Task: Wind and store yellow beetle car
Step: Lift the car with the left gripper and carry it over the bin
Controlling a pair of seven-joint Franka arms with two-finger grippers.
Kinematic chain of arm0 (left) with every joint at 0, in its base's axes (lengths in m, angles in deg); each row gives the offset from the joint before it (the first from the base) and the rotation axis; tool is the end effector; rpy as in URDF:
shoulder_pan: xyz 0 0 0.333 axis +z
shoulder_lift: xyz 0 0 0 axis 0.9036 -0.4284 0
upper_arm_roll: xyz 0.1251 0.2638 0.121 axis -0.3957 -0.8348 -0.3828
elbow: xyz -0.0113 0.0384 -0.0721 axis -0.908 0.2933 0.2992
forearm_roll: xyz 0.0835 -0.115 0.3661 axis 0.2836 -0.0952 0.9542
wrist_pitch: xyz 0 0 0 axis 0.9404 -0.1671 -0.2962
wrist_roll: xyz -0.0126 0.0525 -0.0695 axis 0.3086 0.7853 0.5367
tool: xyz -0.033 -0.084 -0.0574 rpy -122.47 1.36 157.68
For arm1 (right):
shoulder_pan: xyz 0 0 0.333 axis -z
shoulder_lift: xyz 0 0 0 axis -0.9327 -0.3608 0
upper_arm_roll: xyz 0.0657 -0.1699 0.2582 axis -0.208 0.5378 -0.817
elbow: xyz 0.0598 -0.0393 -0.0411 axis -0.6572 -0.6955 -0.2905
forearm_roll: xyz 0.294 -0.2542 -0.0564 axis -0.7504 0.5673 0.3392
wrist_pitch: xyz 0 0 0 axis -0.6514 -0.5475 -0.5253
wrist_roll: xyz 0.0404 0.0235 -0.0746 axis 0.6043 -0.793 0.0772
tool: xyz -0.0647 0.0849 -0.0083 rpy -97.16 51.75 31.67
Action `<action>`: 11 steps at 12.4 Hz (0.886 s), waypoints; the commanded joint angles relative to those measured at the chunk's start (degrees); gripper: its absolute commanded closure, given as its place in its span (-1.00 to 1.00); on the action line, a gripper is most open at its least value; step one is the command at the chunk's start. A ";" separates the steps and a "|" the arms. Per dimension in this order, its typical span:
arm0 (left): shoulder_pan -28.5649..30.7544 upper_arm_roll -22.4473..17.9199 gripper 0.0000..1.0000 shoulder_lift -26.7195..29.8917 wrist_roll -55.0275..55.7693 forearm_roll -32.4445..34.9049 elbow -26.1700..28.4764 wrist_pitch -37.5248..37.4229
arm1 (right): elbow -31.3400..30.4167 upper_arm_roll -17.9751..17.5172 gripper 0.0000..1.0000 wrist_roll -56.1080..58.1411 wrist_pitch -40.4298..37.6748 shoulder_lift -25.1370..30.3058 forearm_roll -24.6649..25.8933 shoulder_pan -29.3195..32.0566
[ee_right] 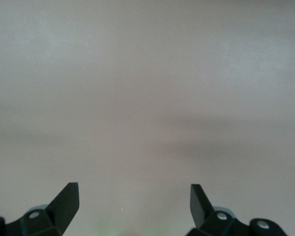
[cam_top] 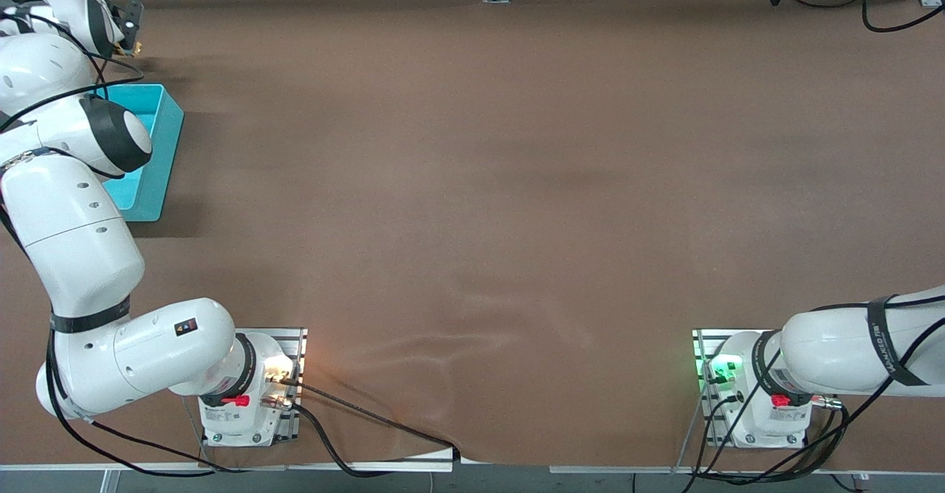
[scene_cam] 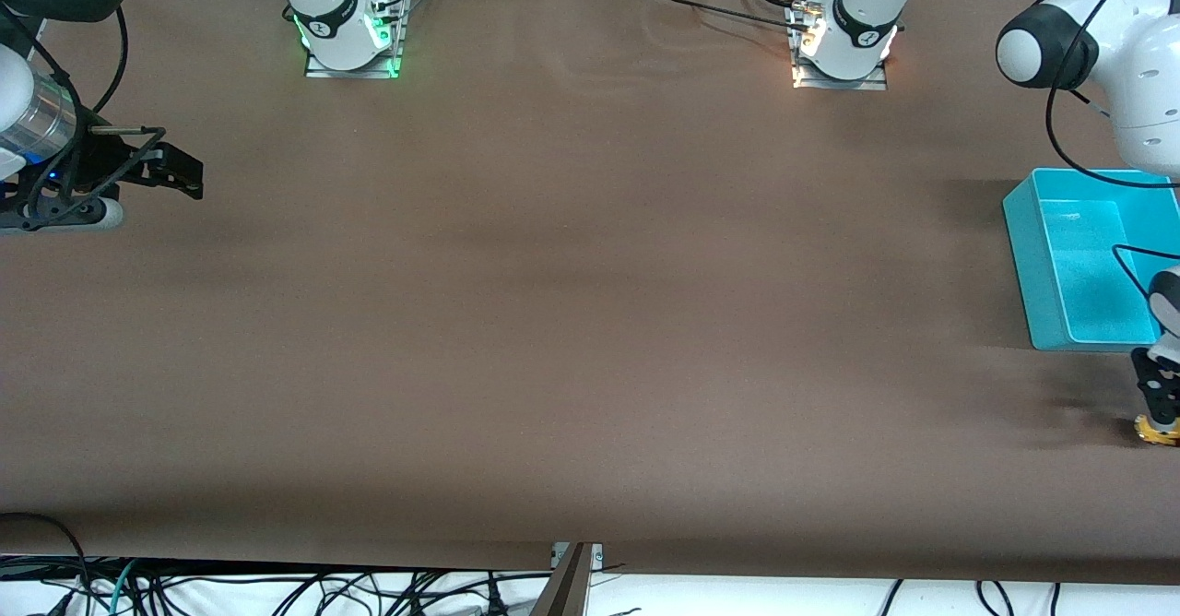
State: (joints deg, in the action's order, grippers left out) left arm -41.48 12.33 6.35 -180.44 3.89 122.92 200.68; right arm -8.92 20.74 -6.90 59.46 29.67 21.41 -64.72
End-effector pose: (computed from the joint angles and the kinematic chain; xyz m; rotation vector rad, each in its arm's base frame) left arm 0.7318 0.3704 0.2515 -1.7897 1.9546 0.1160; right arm 0.5768 0.0394 0.5819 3.0514 0.1282 -0.1433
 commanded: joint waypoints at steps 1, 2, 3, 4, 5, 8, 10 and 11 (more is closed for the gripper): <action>-0.91 -0.47 0.52 5.76 0.45 0.69 0.41 -13.61 | -0.46 0.11 -1.00 -1.35 -0.36 1.24 0.44 0.09; -1.00 -0.29 0.52 6.90 0.37 0.86 0.49 -17.59 | -0.46 0.11 -1.00 -1.62 -0.36 1.33 0.10 0.09; -1.00 -0.29 0.52 8.83 0.19 0.86 1.37 -20.85 | -0.46 0.11 -1.00 -1.79 -0.36 1.24 -0.26 0.09; -1.00 -0.12 0.52 10.41 -1.03 0.69 2.42 -26.10 | -0.46 0.45 -1.00 -1.88 -0.36 1.24 -0.96 0.09; -0.92 -0.03 0.52 11.47 -3.22 0.51 2.78 -30.68 | -0.46 1.33 -1.00 -1.88 -0.36 1.24 -1.92 0.09; -0.22 -0.03 0.58 21.37 -6.58 0.34 15.81 -35.57 | -0.46 2.65 -1.00 -1.62 -0.45 1.15 -2.54 0.09; 0.49 -0.12 0.62 30.07 -6.93 0.60 29.86 -28.91 | -0.46 3.09 -1.00 -1.62 -0.45 1.15 -2.63 0.17; 0.49 -0.20 0.64 34.29 -6.93 1.21 37.59 -22.96 | -0.46 3.36 -1.00 -1.53 -0.36 1.06 -2.63 0.17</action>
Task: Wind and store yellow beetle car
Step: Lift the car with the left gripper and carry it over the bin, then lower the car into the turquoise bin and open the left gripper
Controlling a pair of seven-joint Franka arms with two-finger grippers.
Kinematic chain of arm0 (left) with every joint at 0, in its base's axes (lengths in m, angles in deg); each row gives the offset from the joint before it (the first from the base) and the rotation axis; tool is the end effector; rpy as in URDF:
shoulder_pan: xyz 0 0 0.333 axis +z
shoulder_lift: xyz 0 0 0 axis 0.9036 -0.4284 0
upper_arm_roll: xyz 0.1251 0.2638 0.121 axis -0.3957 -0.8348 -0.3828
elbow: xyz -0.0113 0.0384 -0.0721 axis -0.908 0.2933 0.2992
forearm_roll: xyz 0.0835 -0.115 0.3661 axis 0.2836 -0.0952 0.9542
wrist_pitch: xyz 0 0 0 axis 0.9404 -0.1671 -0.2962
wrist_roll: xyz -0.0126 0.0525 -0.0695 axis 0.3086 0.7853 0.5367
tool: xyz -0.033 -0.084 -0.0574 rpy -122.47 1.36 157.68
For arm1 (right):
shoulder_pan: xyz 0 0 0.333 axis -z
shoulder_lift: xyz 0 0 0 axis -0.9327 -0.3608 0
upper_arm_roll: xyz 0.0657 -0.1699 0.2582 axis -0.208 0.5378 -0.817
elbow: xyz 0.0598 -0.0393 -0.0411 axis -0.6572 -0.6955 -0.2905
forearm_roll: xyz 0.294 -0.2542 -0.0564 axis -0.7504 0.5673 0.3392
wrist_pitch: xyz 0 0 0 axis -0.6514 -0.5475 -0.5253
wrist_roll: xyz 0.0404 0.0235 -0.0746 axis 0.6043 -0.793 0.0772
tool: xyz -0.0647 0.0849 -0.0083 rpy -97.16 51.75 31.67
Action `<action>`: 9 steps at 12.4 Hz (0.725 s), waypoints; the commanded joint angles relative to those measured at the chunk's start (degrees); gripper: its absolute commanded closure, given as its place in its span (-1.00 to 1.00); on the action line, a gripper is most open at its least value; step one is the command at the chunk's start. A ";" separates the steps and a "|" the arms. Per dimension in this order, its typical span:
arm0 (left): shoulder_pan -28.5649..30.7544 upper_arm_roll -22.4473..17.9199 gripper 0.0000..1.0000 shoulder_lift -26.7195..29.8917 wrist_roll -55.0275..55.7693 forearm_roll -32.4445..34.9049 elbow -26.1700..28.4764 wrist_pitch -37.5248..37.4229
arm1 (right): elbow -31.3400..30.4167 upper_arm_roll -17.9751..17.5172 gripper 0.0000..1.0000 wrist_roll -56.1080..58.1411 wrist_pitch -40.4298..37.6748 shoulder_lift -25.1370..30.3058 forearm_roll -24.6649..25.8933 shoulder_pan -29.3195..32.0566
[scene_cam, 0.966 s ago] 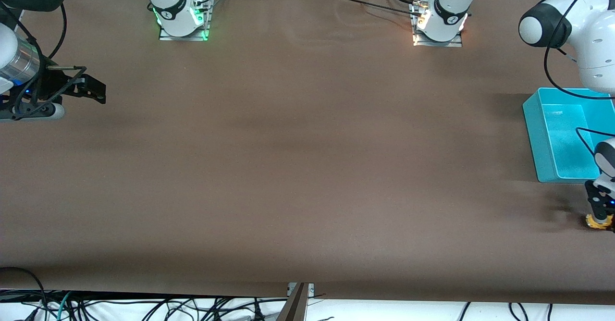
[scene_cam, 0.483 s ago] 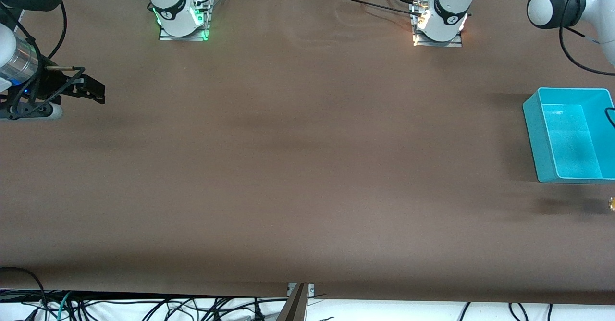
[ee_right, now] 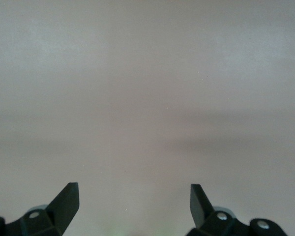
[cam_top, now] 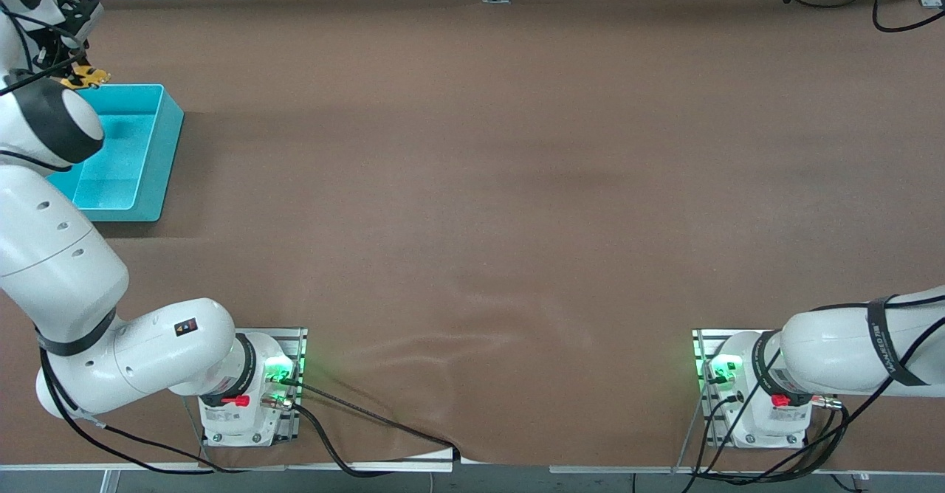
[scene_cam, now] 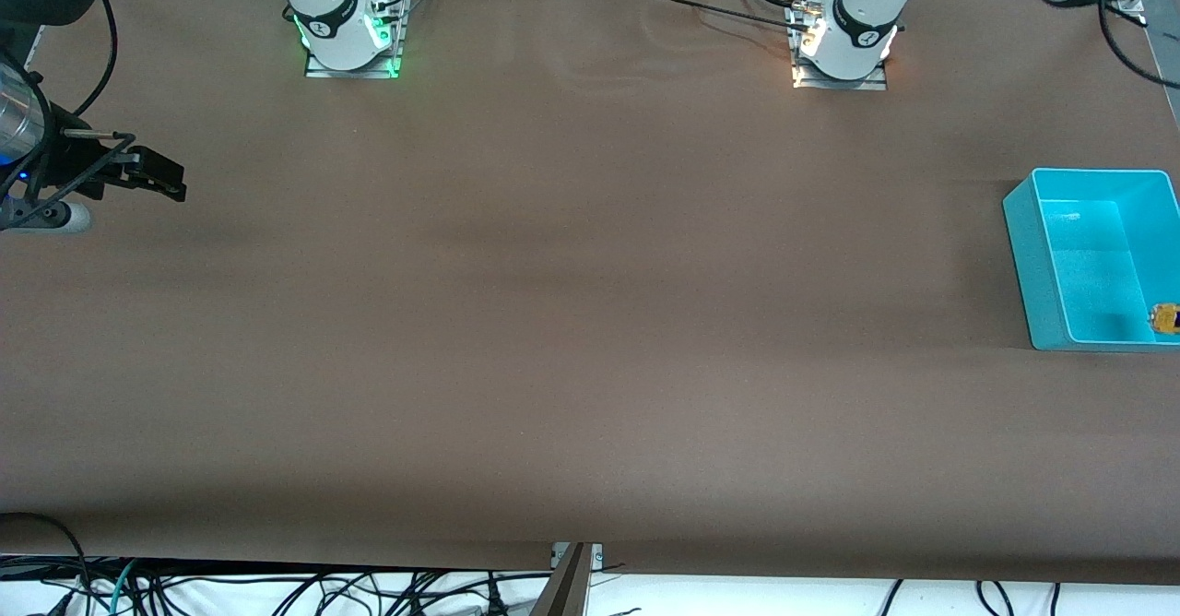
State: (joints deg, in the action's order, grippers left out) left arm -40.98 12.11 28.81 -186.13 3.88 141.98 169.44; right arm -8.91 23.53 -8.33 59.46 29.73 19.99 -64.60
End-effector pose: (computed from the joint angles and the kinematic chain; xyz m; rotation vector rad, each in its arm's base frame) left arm 0.6314 0.3642 0.3398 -2.1169 2.2544 0.4061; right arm 0.5778 0.0141 0.5820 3.0752 0.0119 -0.1464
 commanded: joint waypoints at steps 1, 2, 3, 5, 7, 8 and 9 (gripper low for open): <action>0.33 -0.16 0.64 13.53 -1.24 1.30 24.70 14.61 | -0.47 1.35 -1.00 0.07 -0.35 1.00 -1.31 0.06; 1.99 -0.16 0.64 13.37 -1.33 1.65 28.42 19.81 | -0.47 1.62 -1.00 0.16 -0.35 1.00 -1.92 0.06; 2.70 -0.16 0.64 13.28 -1.33 2.35 31.94 23.51 | -0.47 2.15 -1.00 0.34 -0.35 0.65 -2.19 0.06; 4.37 -0.16 0.64 12.93 -1.33 2.45 36.96 30.29 | 0.23 2.24 -1.00 0.78 -0.44 0.12 -2.19 0.06; 4.38 -0.16 0.64 9.87 -1.24 2.45 37.33 33.38 | 0.24 2.24 -1.00 0.86 -0.35 0.12 -2.10 -0.03; 4.38 -0.16 0.64 8.55 -1.24 2.45 37.33 35.48 | 0.24 2.15 -1.00 0.95 -0.27 0.12 -2.10 -0.03; 4.29 -0.16 0.64 7.40 -1.15 2.45 37.07 36.11 | 0.24 2.24 -1.00 0.95 -0.18 0.12 -2.10 -0.03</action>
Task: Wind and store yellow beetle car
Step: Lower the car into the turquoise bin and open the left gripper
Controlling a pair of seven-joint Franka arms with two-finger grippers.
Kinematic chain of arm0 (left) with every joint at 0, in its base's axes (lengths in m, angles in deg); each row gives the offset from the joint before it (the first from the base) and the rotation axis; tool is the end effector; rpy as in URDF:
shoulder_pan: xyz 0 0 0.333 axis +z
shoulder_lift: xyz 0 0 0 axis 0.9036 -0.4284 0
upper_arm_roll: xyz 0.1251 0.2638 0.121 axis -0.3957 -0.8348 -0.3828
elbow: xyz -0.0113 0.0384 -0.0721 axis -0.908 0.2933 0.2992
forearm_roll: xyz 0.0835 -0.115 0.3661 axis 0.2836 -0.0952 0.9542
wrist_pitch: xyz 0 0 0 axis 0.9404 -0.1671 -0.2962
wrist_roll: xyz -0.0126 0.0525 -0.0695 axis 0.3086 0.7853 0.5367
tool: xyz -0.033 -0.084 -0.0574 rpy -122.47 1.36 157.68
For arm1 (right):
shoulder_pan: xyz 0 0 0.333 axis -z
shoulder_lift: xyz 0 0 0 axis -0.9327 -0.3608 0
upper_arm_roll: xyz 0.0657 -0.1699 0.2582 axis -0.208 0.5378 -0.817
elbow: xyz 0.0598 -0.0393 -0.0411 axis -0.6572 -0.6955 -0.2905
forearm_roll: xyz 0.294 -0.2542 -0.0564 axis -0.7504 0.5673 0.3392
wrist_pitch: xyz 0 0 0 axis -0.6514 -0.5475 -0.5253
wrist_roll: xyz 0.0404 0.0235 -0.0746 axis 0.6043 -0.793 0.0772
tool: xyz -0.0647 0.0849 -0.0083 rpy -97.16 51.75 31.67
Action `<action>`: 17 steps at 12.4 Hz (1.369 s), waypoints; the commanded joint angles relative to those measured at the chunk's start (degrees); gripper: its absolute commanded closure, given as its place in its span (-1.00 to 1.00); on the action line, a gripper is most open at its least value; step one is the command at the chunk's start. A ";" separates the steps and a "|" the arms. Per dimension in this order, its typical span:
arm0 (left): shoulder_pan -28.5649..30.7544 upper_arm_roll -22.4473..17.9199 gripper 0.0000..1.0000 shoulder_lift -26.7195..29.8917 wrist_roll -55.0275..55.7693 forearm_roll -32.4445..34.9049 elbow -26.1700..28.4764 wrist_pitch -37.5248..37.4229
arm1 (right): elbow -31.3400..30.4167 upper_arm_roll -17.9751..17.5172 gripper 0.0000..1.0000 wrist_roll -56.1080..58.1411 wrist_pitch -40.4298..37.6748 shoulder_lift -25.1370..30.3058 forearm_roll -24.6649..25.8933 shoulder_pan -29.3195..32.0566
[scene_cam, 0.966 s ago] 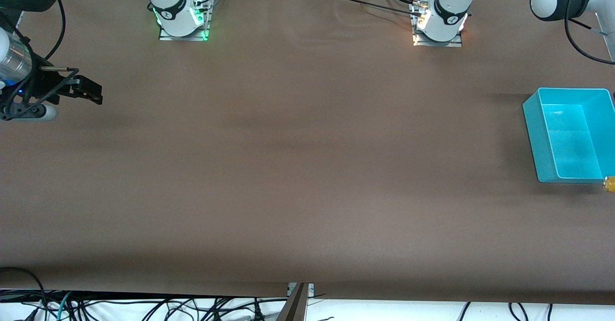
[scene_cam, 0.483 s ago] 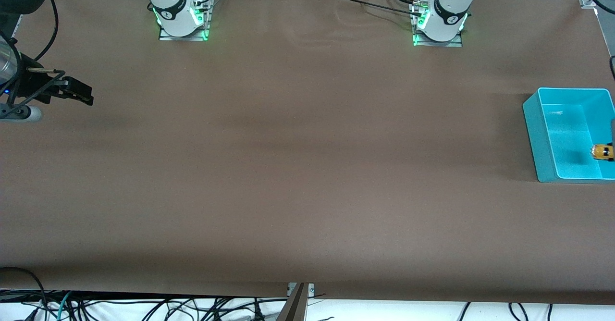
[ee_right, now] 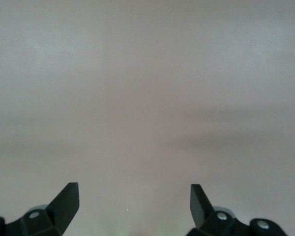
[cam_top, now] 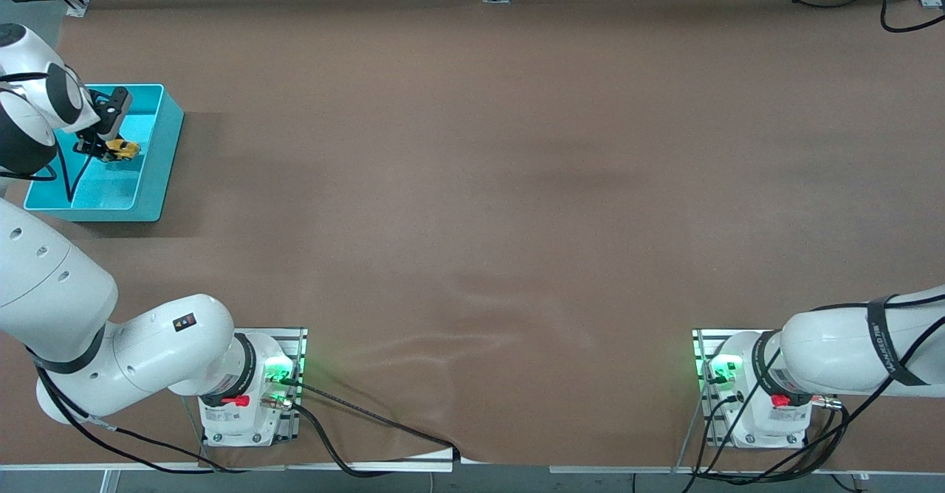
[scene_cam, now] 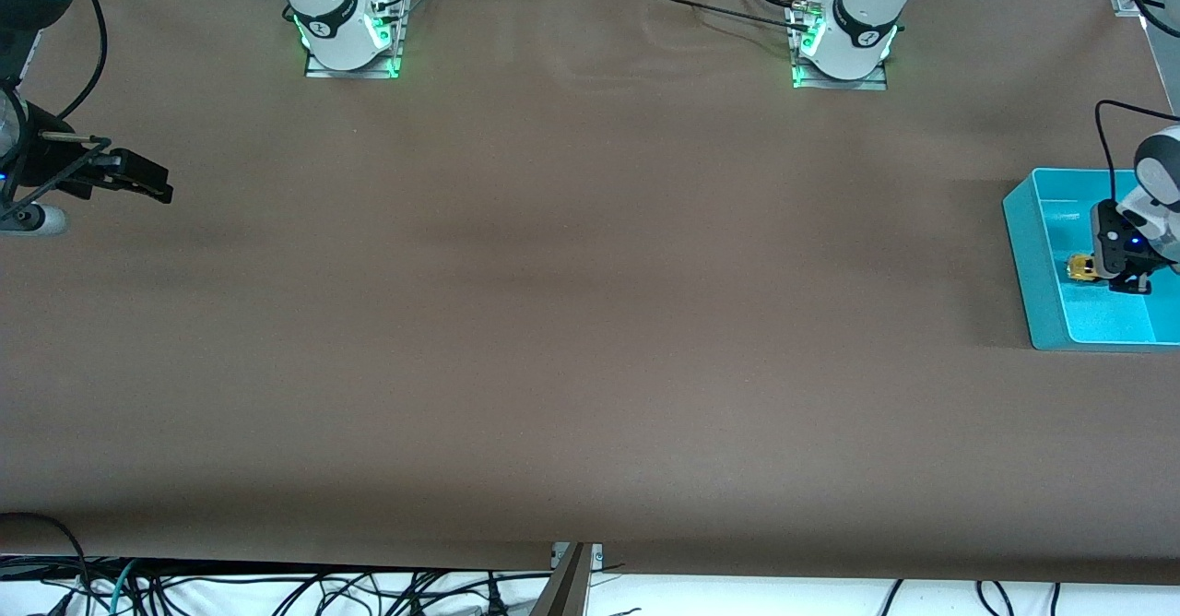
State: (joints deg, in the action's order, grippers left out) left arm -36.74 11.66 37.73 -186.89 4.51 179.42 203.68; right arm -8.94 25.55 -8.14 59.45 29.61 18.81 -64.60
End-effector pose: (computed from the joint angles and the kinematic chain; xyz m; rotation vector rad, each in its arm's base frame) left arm 0.5101 0.3528 0.2107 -2.0628 2.2383 0.2595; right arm 0.5784 -0.0031 0.5803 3.0938 -0.0378 -0.1545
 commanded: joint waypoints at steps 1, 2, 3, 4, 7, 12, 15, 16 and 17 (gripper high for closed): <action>0.14 0.20 0.63 -2.22 -0.30 1.82 -0.38 1.96 | 0.27 0.22 -1.00 0.85 0.00 0.25 -0.83 -0.03; 0.14 0.20 0.61 -2.49 -0.30 1.74 -0.38 2.05 | 0.36 0.22 -1.00 0.85 0.00 0.16 -0.56 -0.03; 0.14 0.29 0.59 -2.75 -0.04 1.73 -0.38 2.05 | 0.36 0.22 -1.00 0.85 -0.08 -0.10 -0.47 -0.03; 0.14 0.29 0.54 -3.54 0.13 1.73 -0.64 2.05 | 0.36 0.22 -1.00 0.85 0.00 -0.11 -0.47 -0.03; 0.14 0.29 -0.53 -3.64 -0.04 1.73 -0.82 2.05 | 0.62 0.13 -1.00 0.85 -0.08 -0.19 -0.39 -0.12; -0.47 0.29 -1.00 -1.27 -0.66 1.82 -7.38 -6.43 | 0.71 -0.04 -1.00 0.68 0.09 -0.19 -0.47 -0.30; -0.65 0.55 -1.00 0.23 -0.57 1.82 -12.76 -17.53 | 0.62 0.05 -1.00 0.76 -0.08 -0.19 -0.30 -0.21; -1.00 0.64 -1.00 1.19 -0.39 1.82 -13.90 -19.73 | 0.62 0.05 -1.00 0.76 0.09 -0.19 -0.30 -0.12; -2.13 0.64 -1.00 2.07 0.04 1.65 -15.57 -23.40 | 0.62 0.05 -1.00 0.76 0.18 -0.19 -0.30 -0.12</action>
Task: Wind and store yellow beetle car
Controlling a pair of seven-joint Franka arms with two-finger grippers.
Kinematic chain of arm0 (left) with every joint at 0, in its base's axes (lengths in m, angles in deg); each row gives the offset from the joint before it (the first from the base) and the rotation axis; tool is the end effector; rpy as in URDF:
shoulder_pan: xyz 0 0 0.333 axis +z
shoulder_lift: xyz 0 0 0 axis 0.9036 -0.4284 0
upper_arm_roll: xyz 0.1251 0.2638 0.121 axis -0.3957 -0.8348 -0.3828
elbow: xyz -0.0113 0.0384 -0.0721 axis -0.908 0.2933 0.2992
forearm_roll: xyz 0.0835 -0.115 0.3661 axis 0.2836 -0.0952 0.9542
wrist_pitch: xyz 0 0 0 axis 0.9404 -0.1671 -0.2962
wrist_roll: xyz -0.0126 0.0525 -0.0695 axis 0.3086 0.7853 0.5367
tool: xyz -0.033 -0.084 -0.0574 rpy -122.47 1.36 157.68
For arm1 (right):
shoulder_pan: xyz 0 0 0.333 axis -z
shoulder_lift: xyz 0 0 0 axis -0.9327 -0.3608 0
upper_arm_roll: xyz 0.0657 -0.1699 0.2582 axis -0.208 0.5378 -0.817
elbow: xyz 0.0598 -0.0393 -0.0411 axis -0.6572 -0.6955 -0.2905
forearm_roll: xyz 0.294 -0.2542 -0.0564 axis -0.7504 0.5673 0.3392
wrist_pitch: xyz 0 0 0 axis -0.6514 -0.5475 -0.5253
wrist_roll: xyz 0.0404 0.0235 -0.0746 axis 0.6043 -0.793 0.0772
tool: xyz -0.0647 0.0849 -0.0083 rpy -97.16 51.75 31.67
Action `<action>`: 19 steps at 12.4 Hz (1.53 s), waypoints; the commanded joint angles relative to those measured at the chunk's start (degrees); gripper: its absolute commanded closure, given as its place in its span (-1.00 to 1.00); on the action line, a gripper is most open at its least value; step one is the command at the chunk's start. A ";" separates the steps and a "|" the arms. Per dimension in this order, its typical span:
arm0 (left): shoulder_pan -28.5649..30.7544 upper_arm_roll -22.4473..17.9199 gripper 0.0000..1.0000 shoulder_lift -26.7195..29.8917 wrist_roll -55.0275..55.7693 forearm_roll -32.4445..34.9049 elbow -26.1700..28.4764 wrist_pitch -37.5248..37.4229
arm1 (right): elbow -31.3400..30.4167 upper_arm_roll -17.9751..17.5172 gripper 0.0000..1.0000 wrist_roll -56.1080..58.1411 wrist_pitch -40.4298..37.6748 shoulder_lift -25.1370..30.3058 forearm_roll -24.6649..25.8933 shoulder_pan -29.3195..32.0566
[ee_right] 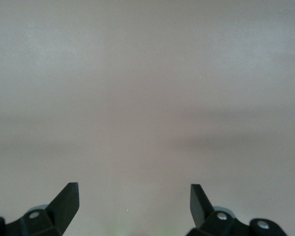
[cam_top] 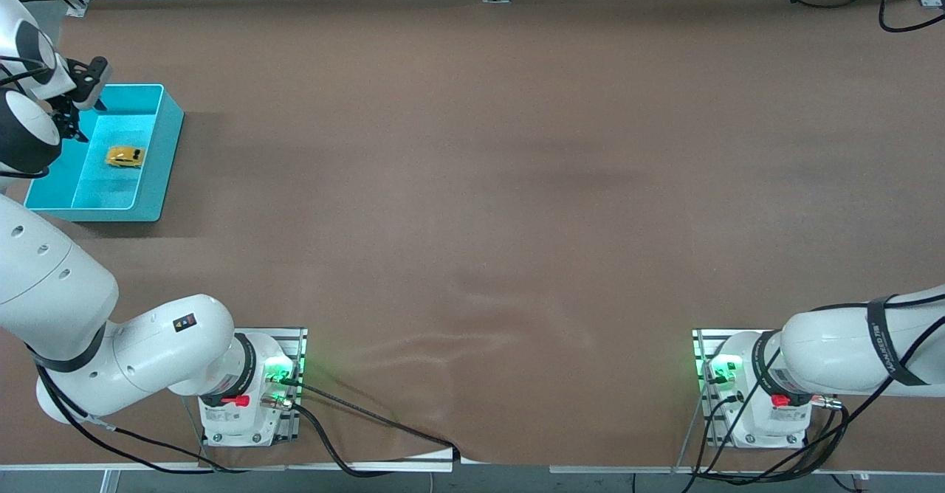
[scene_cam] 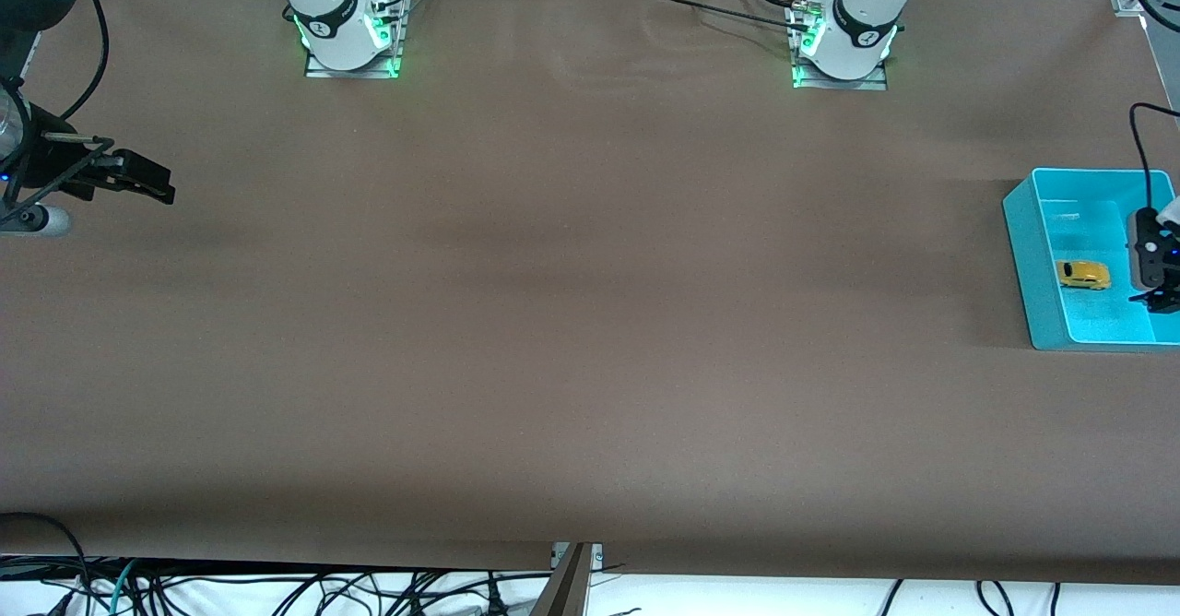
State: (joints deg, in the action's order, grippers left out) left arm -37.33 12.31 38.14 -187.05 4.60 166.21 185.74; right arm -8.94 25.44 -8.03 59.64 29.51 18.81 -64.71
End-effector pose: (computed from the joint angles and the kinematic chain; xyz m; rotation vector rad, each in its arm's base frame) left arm 0.5503 0.3692 0.2839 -2.1201 2.2581 0.3457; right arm 0.5792 -0.0010 0.5795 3.0943 -0.0288 -0.1520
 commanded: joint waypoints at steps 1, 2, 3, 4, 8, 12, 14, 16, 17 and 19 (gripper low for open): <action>-2.42 0.00 -1.00 2.36 0.64 1.12 -5.32 -9.85 | 0.70 0.15 -1.00 0.65 -0.01 -0.10 -0.30 -0.01; -3.04 0.17 -1.00 2.81 1.69 0.60 -9.70 -16.16 | 0.62 0.15 -1.00 0.56 -0.01 -0.10 -0.39 -0.10; -5.22 0.52 -1.00 3.59 4.66 0.51 -14.53 -22.40 | 0.61 0.15 -1.00 0.56 -0.01 -0.10 -0.47 -0.10; -7.16 1.22 -1.00 3.95 7.82 0.50 -18.50 -25.85 | 0.70 0.06 -1.00 0.56 -0.01 -0.10 -0.47 -0.19; -15.51 2.55 -1.00 4.48 25.72 -3.95 -27.58 -38.00 | 0.70 0.06 -1.00 0.38 -0.01 -0.10 -0.47 -0.36; -23.49 1.59 -1.00 5.79 47.53 -14.41 -26.81 -41.36 | 0.70 0.06 -1.00 0.47 -0.01 -0.10 -0.39 -0.28; -26.68 1.57 -1.00 8.42 63.14 -15.40 -25.84 -41.36 | 0.70 0.06 -1.00 0.56 -0.01 -0.10 -0.39 -0.28; -28.36 1.67 -1.00 12.98 78.88 -18.28 -19.97 -41.36 | 0.70 0.06 -1.00 0.47 -0.01 -0.10 -0.47 -0.28; -28.36 1.67 -1.00 15.09 85.57 -20.74 -17.24 -41.10 | 0.70 0.06 -1.00 0.56 -0.01 -0.10 -0.47 -0.28; -28.36 1.67 -1.00 19.05 96.83 -21.29 -13.29 -40.66 | 0.70 0.06 -1.00 0.56 -0.01 -0.10 -0.39 -0.28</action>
State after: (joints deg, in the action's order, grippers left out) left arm -65.53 14.91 51.19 -98.40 -14.94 145.83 144.04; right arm -8.90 25.31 -8.03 59.76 29.51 18.81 -64.80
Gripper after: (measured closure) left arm 0.000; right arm 0.000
